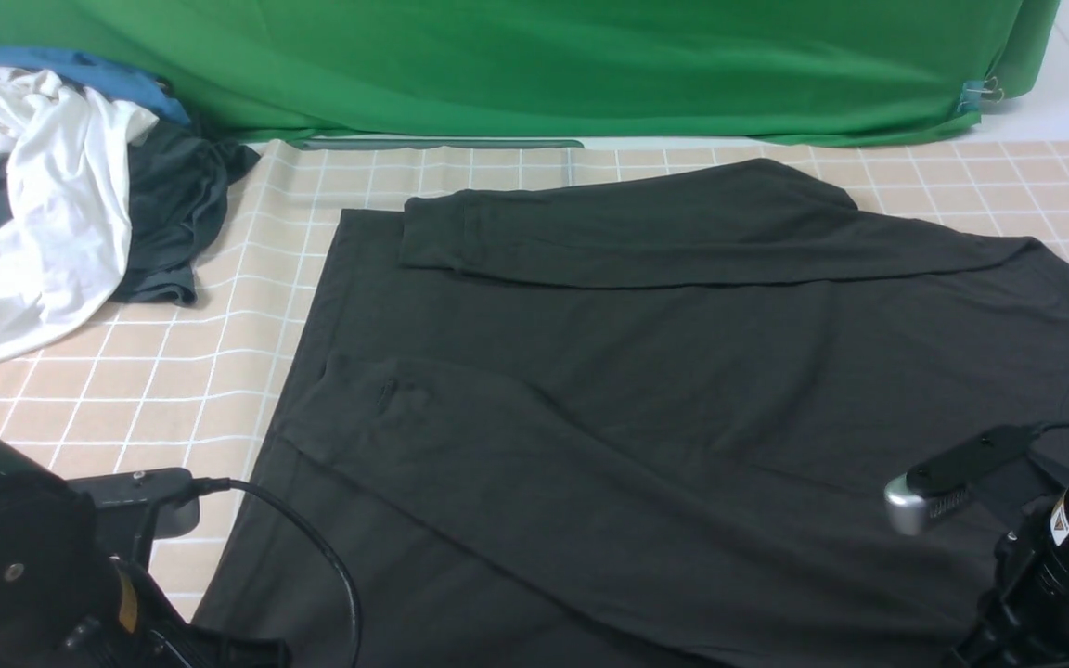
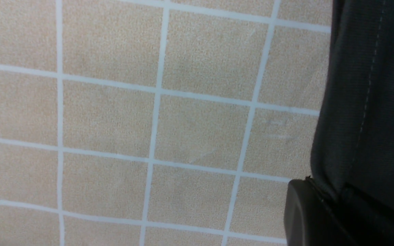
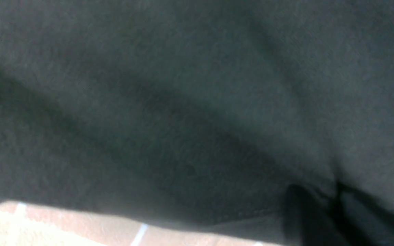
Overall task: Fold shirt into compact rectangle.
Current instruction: 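Grab the top left corner of the dark shirt with the left gripper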
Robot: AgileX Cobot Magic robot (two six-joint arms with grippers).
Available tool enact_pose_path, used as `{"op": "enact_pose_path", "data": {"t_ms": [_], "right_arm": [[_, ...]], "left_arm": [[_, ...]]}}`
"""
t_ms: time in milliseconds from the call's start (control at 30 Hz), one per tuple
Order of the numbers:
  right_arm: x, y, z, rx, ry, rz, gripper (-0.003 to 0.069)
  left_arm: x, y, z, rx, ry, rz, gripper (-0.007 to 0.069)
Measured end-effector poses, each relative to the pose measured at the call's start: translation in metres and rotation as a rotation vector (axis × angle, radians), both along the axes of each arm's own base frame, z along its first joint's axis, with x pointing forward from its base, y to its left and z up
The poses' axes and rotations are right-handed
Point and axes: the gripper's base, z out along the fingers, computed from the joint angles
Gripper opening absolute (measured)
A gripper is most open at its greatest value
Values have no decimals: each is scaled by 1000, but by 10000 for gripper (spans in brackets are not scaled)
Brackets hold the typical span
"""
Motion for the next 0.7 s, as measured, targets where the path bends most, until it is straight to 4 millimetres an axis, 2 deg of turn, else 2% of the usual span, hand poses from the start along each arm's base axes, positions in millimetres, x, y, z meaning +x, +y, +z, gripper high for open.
{"op": "enact_pose_path", "data": {"t_ms": [200,333,433,700], "right_arm": [[-13,-4,17,-17,54,-4,58],[-31,-9,45,-3,27,-8,58],[-42,-12,58,6,18,-12,58],[-52,-14,64,2,52,-15,62]], "left_arm": [[-1,1,0,7,16,2,31],[-5,2,0,23,57,7,31],[-7,3,0,30,80,10,31],[-13,2,0,17,136,31,31]]}}
